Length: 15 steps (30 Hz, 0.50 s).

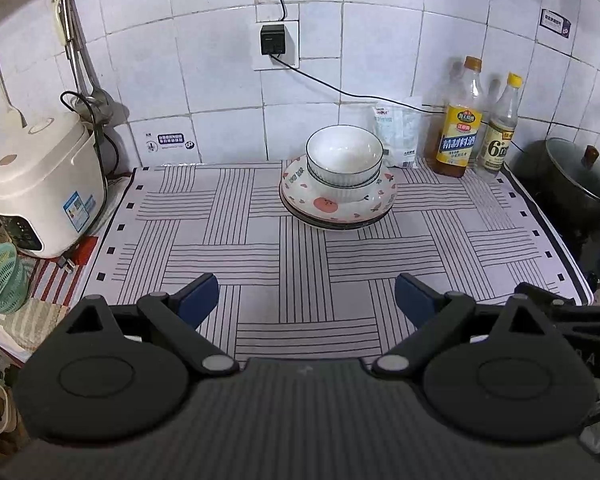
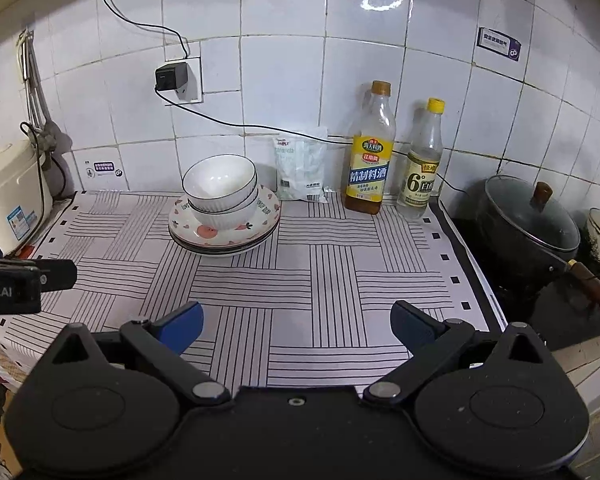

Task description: Organize plates and bowls

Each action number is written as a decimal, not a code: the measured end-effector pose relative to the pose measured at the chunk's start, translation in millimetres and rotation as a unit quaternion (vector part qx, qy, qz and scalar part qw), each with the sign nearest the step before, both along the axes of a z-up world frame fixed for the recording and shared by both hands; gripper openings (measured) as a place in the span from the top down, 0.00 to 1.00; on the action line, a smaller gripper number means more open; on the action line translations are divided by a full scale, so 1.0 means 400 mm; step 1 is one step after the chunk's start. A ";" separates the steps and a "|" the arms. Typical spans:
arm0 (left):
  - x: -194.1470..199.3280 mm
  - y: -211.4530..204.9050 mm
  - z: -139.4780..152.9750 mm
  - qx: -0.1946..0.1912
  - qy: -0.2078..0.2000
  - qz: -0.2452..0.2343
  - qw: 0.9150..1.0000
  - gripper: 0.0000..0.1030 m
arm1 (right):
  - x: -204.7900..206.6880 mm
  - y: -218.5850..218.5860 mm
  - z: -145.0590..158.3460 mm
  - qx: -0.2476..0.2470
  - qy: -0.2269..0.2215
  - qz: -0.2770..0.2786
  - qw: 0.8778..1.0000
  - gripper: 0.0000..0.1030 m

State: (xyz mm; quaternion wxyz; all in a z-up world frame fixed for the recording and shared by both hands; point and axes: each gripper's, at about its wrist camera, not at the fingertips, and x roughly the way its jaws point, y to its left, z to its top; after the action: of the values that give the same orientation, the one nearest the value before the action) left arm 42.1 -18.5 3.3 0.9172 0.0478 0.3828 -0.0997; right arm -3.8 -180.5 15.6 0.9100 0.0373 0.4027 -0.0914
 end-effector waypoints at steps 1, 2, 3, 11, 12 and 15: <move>0.000 0.001 -0.001 0.000 -0.002 0.000 1.000 0.07 | 0.002 0.001 -0.001 0.000 0.001 0.000 1.000 0.02; 0.000 0.002 -0.001 0.000 -0.004 0.000 1.000 0.07 | 0.004 0.002 -0.003 0.000 0.002 0.001 1.000 0.02; 0.000 0.002 0.000 0.000 -0.004 0.002 1.000 0.07 | 0.007 0.003 -0.004 -0.001 0.002 0.000 1.000 0.02; 0.022 0.007 -0.010 0.004 -0.002 0.009 1.000 0.07 | 0.021 0.010 -0.015 0.001 0.009 0.005 1.000 0.02; 0.025 0.008 -0.012 0.004 -0.001 0.010 1.000 0.07 | 0.023 0.010 -0.015 0.001 0.009 0.005 1.000 0.02; 0.033 0.007 -0.018 0.010 0.002 0.016 1.000 0.07 | 0.031 0.010 -0.020 0.000 0.010 0.005 1.000 0.02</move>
State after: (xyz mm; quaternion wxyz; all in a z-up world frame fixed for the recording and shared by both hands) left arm 55.1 -15.8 -3.8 0.9175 0.0507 0.3860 -0.0810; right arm 8.6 -176.4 7.7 0.9062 0.0347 0.4124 -0.0868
